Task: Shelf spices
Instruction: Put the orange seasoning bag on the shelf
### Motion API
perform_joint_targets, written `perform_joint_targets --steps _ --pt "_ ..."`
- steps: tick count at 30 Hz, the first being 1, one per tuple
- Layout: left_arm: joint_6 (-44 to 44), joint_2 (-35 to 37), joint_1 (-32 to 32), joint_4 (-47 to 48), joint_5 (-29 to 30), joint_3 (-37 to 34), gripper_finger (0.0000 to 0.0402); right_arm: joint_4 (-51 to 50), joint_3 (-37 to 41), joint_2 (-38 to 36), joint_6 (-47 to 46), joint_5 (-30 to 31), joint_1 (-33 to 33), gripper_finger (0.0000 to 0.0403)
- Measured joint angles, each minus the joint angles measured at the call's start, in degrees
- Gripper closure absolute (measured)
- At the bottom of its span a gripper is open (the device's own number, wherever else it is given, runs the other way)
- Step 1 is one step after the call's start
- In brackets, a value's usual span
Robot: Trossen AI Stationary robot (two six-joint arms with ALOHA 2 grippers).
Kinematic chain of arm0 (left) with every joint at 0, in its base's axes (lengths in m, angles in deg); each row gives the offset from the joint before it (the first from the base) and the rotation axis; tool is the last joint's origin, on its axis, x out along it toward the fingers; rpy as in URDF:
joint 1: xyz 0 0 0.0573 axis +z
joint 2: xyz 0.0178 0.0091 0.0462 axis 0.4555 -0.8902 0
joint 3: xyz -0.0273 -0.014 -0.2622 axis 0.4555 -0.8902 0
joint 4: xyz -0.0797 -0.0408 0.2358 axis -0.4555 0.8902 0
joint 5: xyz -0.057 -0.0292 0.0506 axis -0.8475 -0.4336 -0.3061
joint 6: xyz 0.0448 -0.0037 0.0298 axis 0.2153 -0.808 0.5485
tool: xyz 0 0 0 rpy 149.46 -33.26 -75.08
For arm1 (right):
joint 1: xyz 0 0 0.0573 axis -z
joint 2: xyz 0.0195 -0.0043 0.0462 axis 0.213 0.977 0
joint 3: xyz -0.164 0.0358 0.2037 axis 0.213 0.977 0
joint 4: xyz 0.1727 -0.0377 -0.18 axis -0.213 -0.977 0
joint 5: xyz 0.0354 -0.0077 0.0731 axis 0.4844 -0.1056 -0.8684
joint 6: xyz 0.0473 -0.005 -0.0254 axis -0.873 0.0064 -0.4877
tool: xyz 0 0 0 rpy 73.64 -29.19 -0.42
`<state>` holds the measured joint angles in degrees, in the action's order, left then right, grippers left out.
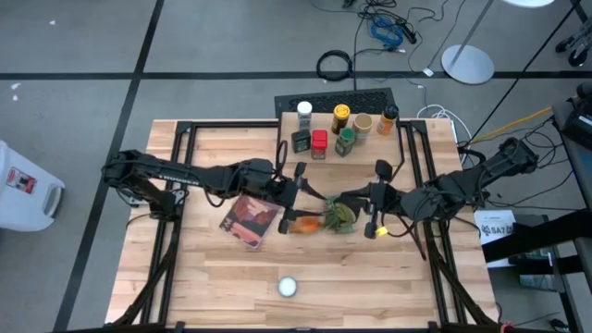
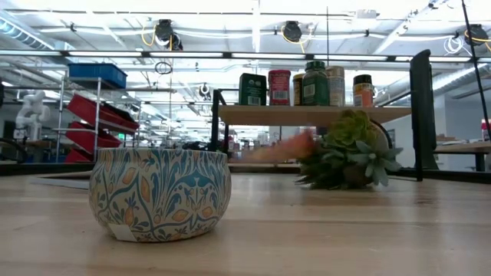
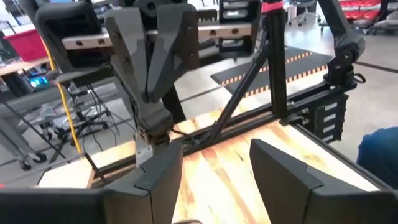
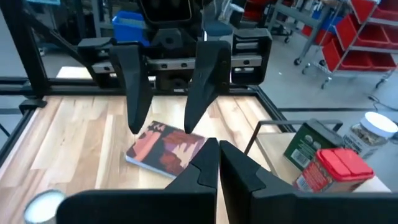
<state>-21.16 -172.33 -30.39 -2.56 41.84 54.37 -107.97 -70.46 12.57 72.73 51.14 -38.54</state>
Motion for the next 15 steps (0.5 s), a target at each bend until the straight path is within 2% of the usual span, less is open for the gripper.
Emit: perform_joint_targets --steps 9,12,15 --pt "-0.2 0.0 -0.1 5.0 0.0 0.0 0.0202 -1.6 0.0 0.0 -2.3 -0.6 0.0 0.0403" --pt "-1.5 0.0 -0.1 9.3 0.0 0.0 0.0202 -1.6 0.0 0.3 -3.1 -5.9 0.0 0.0403" --pt "-3.1 0.1 -0.2 19.1 -0.2 0.0 0.0202 -1.5 0.0 2.5 -3.6 -11.8 0.0 0.0399"
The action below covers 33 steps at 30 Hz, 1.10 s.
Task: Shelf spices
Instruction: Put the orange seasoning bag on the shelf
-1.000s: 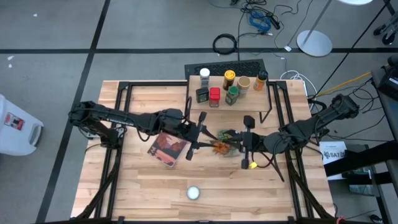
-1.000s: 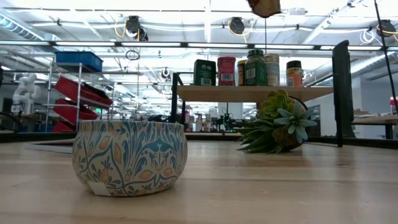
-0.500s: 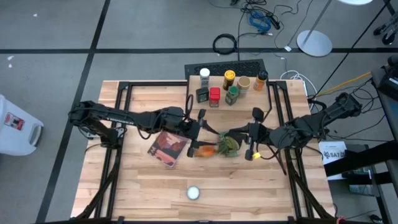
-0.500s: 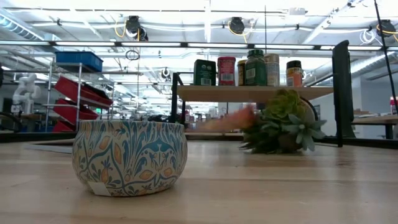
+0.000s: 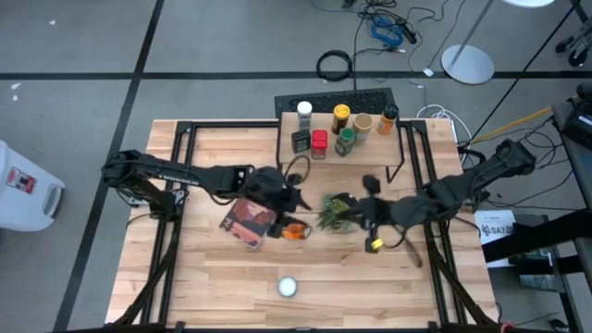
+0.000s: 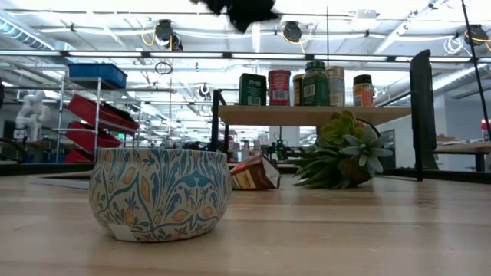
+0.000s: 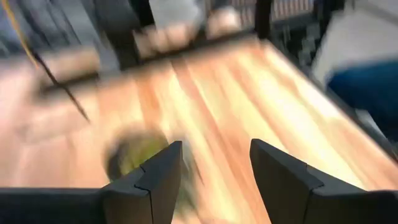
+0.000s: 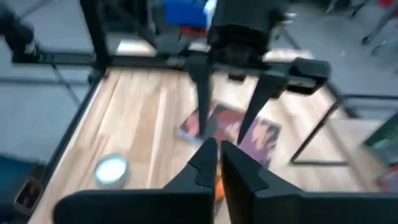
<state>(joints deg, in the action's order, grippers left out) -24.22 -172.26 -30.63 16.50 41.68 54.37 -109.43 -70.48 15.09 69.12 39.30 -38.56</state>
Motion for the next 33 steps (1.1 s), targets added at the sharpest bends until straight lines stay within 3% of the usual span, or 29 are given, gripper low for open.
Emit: perform_joint_targets --steps 5,11,15,24,33 --pt "-4.5 0.0 -2.2 11.0 -0.4 -3.2 0.0202 -1.2 0.0 7.2 -1.2 -1.9 0.4 0.0343" --pt "-10.2 0.0 -7.1 7.4 2.0 -10.7 0.0203 5.5 0.0 18.6 4.5 -2.4 2.2 0.0232" --pt "-13.8 0.0 -9.5 2.0 6.7 -15.6 0.0203 10.4 -0.2 25.9 9.9 -4.0 3.5 0.0186" --pt "-19.9 0.0 -10.9 -2.3 10.9 -24.0 0.0203 10.9 -4.1 37.1 12.7 -10.2 7.6 0.0184" --pt "-21.0 -3.1 -9.7 -5.2 13.9 -27.3 0.0203 10.2 -11.0 46.6 16.9 -17.1 10.7 0.0188"
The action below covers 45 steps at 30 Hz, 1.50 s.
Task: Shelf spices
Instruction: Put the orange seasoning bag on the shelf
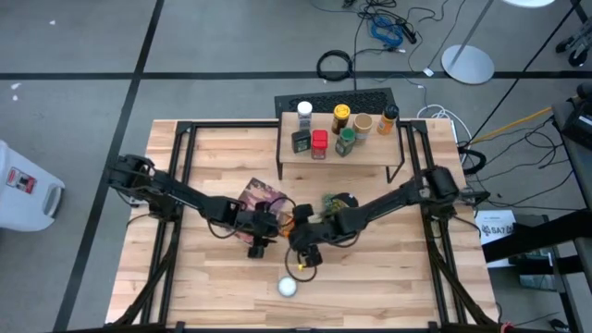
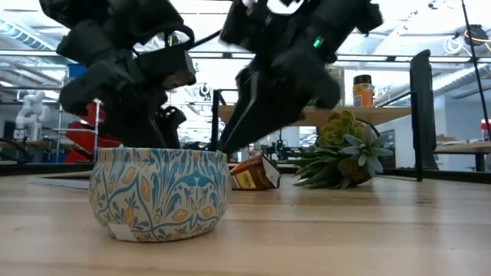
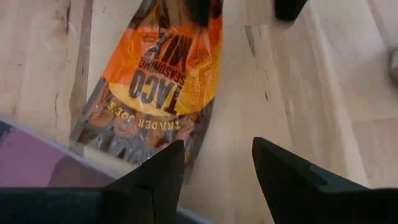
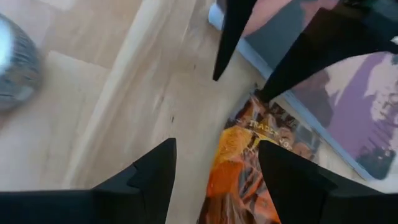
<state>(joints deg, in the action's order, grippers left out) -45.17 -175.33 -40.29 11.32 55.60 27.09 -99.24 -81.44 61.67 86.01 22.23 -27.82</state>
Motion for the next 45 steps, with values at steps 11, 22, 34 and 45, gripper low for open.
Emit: perform_joint_targets --steps 11,22,34,45 --pt "0.3 -4.6 2.4 -3.9 -0.8 0.0 0.0203 -13.8 -12.5 10.9 2.5 -0.3 2.2 0.0188" --pt "1.4 -4.9 2.8 -4.7 -2.3 0.0 0.0203 -18.0 -14.6 13.6 1.2 2.4 4.5 0.0227" --pt "1.7 -4.8 2.8 -4.5 -1.2 0.0 0.0203 -20.6 -14.2 12.5 1.8 10.7 4.3 0.0393" --pt "1.9 3.2 2.6 -4.8 5.3 0.1 0.0203 -23.6 -14.0 3.9 -1.1 16.3 1.8 0.0401"
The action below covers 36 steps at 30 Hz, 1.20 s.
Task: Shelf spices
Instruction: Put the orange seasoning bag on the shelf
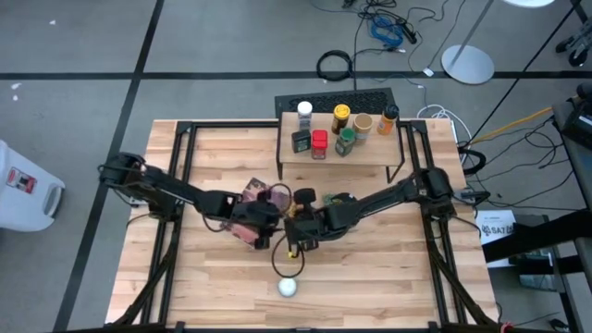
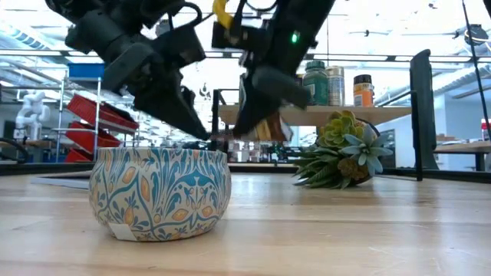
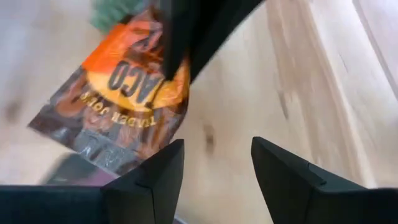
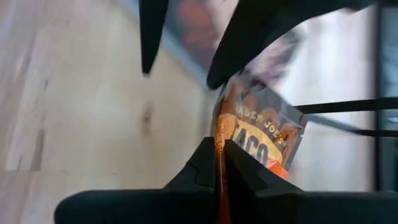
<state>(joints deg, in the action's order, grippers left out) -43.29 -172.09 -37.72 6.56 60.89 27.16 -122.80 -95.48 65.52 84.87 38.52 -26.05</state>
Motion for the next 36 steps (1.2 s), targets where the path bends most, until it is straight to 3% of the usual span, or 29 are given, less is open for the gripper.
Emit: perform_joint_targets --steps 8,17,31,36 --pt "1.3 8.7 -0.1 0.0 6.4 0.1 0.0203 -4.9 -0.1 -6.0 -5.2 8.7 -3.0 0.0402" --pt "3.3 15.9 -0.2 0.2 9.0 0.1 0.0203 -13.8 -0.1 -11.2 -15.8 21.2 -6.6 0.0403" --pt "4.5 16.2 -0.3 0.7 9.0 0.1 0.0203 -43.4 0.8 -23.3 -49.4 39.7 -13.8 0.0402" --pt "4.7 16.2 -0.3 0.7 8.6 0.1 0.0203 -46.5 6.3 -28.7 -58.8 43.2 -15.9 0.0402"
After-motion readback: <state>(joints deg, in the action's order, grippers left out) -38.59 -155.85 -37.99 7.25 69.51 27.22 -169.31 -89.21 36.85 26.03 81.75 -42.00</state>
